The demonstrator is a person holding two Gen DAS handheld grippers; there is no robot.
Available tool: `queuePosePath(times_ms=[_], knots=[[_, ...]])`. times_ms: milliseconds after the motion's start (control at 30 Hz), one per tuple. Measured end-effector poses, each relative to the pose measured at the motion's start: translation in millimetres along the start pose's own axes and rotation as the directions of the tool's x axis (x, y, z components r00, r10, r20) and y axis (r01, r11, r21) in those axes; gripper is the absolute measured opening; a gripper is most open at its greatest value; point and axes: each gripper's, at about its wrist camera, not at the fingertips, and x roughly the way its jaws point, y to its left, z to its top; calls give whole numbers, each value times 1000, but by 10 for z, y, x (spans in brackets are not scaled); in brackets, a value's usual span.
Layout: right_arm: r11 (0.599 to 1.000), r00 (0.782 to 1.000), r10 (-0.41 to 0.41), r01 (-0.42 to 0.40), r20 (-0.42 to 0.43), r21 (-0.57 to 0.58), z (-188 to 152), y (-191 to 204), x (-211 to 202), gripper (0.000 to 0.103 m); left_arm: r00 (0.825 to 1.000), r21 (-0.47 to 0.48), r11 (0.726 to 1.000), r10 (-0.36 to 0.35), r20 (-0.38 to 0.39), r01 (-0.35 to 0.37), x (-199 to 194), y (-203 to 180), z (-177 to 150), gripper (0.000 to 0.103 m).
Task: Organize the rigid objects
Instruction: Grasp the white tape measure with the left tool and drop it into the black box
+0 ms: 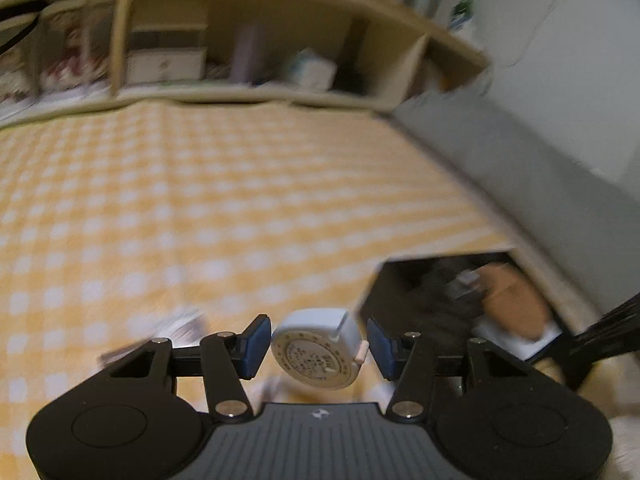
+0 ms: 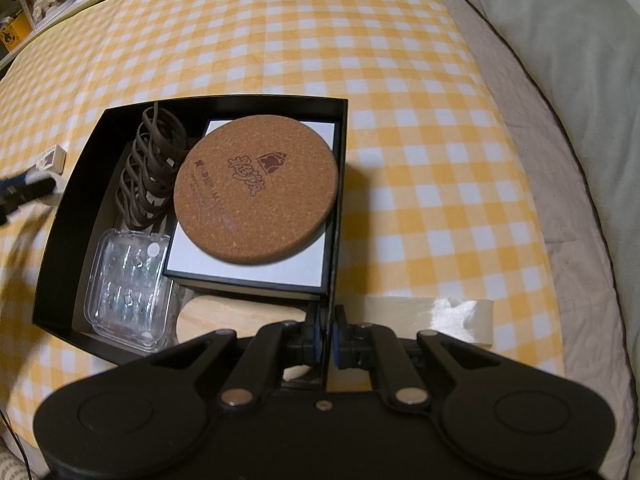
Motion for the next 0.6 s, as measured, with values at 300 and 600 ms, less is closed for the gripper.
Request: queuePosePath(times_ms=[300, 600], knots=[[1000, 1000, 0, 0, 0, -1, -2, 3, 1, 8, 986, 125, 978, -163, -35, 166, -67, -672, 14, 54], [1000, 1000, -2, 2, 0, -2, 0, 2, -1, 8, 972, 238, 943, -214, -101, 232, 23, -1017, -205, 54]])
